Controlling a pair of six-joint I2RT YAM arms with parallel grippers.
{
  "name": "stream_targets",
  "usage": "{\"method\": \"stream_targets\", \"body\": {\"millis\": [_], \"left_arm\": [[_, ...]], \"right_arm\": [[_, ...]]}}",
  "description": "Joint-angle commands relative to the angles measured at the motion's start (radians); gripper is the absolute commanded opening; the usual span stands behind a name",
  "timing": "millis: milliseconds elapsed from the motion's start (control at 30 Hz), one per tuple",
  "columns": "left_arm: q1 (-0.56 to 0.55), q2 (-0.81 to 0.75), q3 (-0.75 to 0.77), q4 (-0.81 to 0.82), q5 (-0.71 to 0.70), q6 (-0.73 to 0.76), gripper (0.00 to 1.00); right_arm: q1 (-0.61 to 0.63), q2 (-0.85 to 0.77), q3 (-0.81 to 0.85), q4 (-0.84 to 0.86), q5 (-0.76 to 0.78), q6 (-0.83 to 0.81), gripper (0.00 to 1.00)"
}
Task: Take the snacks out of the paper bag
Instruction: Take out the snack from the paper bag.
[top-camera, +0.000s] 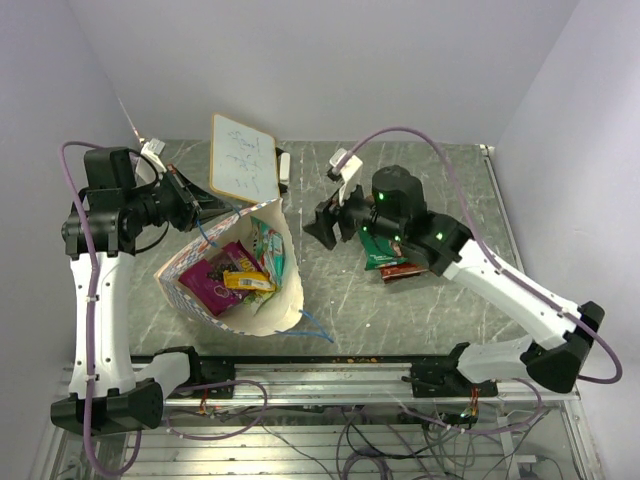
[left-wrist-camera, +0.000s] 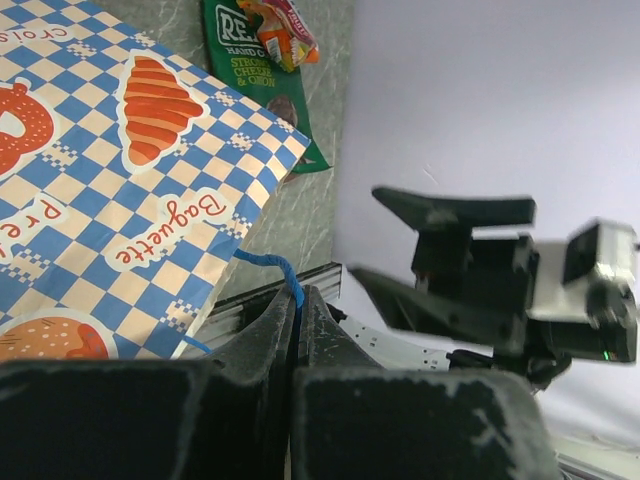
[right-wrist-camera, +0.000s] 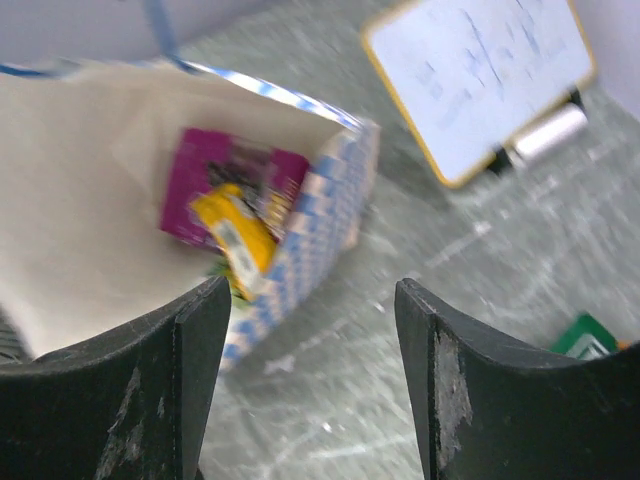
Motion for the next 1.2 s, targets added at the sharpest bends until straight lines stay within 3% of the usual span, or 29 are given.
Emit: {"method": "stream_targets", "body": {"millis": [0, 233, 400, 633, 733, 833, 1000, 1167], "left_arm": [[-0.002, -0.023, -0.014, 0.044, 0.042, -0.019, 0.07], [-0.002, -0.024, -0.015, 0.099, 0.055, -0.070, 0.07], [-0.002, -0.016, 0.008, 0.100, 0.059, -0.071, 0.07], [-0.002, -0.027, 0.000, 0.095, 0.064, -0.067, 0.07], [-0.002, -0.027, 0.001, 0.091, 0.066, -0.063, 0.07], [-0.002, -0.024, 0.005, 0.084, 0.062, -0.055, 0.07], [-0.001, -0.020, 0.012, 0.083, 0.063, -0.057, 0.07], [-0.002, -0.020, 0.018, 0.078, 0.062, -0.057, 0.07]], "right_arm": [[0.133, -0.054, 0.011, 0.147, 0.048, 0.054, 0.67], [0.372, 0.002, -0.081, 0.318, 0.227, 0.268, 0.65], [0.456, 0.118, -0.008, 0.240, 0.367, 0.343, 0.65], [0.466, 0.263, 0.129, -0.043, 0.529, 0.412, 0.72], [0.466, 0.276, 0.128, -0.065, 0.568, 0.416, 0.76], [0.465, 0.283, 0.132, -0.074, 0.586, 0.450, 0.99], [0.467, 0.279, 0.053, 0.082, 0.521, 0.458, 1.00], [0.471, 0.418, 0.164, 0.014, 0.608, 0.579, 0.93]]}}
